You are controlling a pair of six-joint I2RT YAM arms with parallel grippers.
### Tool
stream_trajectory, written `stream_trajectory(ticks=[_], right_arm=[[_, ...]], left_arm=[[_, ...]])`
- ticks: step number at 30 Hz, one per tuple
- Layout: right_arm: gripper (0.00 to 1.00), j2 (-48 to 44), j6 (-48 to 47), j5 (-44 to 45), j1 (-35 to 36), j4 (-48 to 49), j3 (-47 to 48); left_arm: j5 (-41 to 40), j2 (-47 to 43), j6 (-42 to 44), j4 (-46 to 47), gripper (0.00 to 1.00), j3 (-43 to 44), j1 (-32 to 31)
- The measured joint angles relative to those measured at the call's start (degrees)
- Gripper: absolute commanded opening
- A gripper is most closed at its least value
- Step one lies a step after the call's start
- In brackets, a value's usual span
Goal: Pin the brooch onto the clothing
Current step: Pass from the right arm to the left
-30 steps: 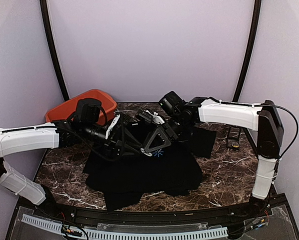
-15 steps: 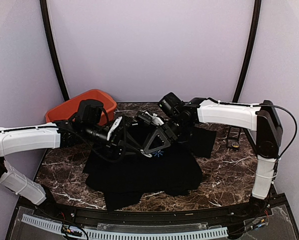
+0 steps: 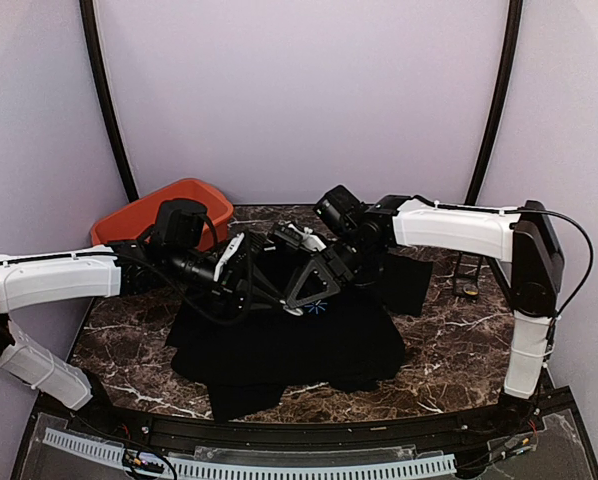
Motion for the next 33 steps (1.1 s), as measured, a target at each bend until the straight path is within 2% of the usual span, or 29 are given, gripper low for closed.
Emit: stream_trajectory(ticks=[5, 18, 26, 33], right_arm=[[0.36, 0.33, 0.07, -0.94, 0.22, -0.13, 0.00], [0.38, 0.70, 0.20, -2.67, 0.50, -0.66, 0.00], [0.57, 0.74, 0.09, -1.09, 0.09, -0.87, 0.00], [0.62, -0.59, 0.09, 5.57, -3.41, -0.59, -0.83]], left_arm=[[0.28, 0.02, 0.39, -0.02, 0.04, 0.00, -0.11], [1.05, 0.07, 1.64, 0.15, 0.01, 0.02, -0.39], [1.22, 0.26, 0.87, -0.26, 0.01, 0.00, -0.44], [-2.01, 0.63, -0.74, -0.85, 0.01, 0.00, -0.33]])
